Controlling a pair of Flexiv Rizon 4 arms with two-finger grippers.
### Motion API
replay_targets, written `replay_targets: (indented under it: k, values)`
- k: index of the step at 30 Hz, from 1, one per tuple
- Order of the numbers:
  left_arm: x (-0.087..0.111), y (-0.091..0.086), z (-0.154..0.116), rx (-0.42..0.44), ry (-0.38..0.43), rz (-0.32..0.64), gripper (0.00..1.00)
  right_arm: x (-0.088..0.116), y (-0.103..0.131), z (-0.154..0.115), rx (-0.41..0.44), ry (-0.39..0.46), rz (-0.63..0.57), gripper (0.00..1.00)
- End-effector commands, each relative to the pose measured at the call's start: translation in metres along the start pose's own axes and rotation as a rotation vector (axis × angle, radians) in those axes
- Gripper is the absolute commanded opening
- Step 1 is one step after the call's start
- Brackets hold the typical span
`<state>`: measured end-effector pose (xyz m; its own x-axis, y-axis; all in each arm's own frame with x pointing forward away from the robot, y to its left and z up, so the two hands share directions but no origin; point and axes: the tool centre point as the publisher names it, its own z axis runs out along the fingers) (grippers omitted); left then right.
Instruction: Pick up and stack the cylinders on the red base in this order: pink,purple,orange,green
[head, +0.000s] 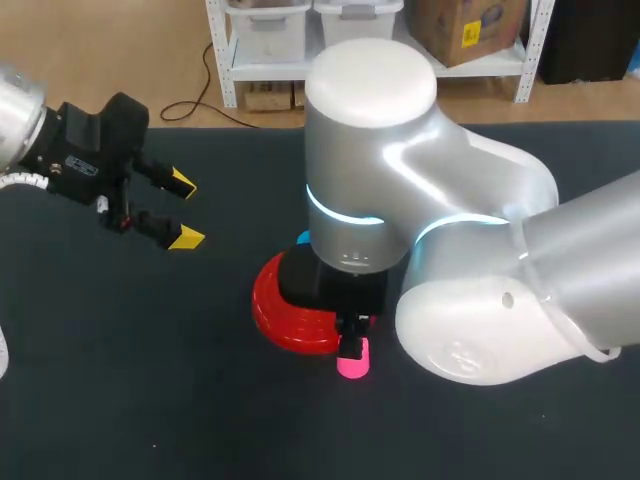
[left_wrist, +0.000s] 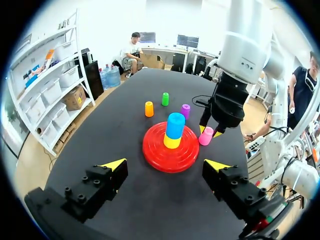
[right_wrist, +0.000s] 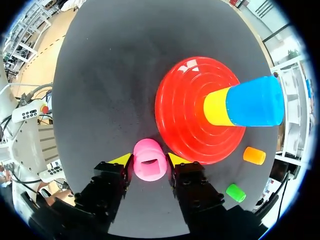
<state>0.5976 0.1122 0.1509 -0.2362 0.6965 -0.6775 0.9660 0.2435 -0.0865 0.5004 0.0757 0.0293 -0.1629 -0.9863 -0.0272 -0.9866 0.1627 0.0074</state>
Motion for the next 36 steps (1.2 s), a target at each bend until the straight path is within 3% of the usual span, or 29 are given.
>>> replay_targets:
  k: [1, 3, 26, 30, 36]
  values:
    - [0.001, 0.000, 0.000, -0.002, -0.002, 0.001, 1.00, 0.004, -0.004, -0.010, 0.034, -0.062, 0.042, 0.00]
    - [0.001, 0.000, 0.000, -0.002, -0.002, 0.001, 1.00, 0.003, -0.007, -0.018, 0.032, -0.107, 0.036, 0.00]
    - [0.001, 0.000, 0.000, -0.002, -0.002, 0.001, 1.00, 0.002, -0.009, -0.018, 0.017, -0.120, 0.047, 0.00]
    - [0.001, 0.000, 0.000, -0.002, -0.002, 0.001, 1.00, -0.014, -0.014, -0.047, 0.039, -0.142, 0.014, 0.00]
    - [0.001, 0.000, 0.000, -0.002, -0.002, 0.001, 1.00, -0.029, -0.023, -0.097, 0.053, -0.101, -0.011, 0.00]
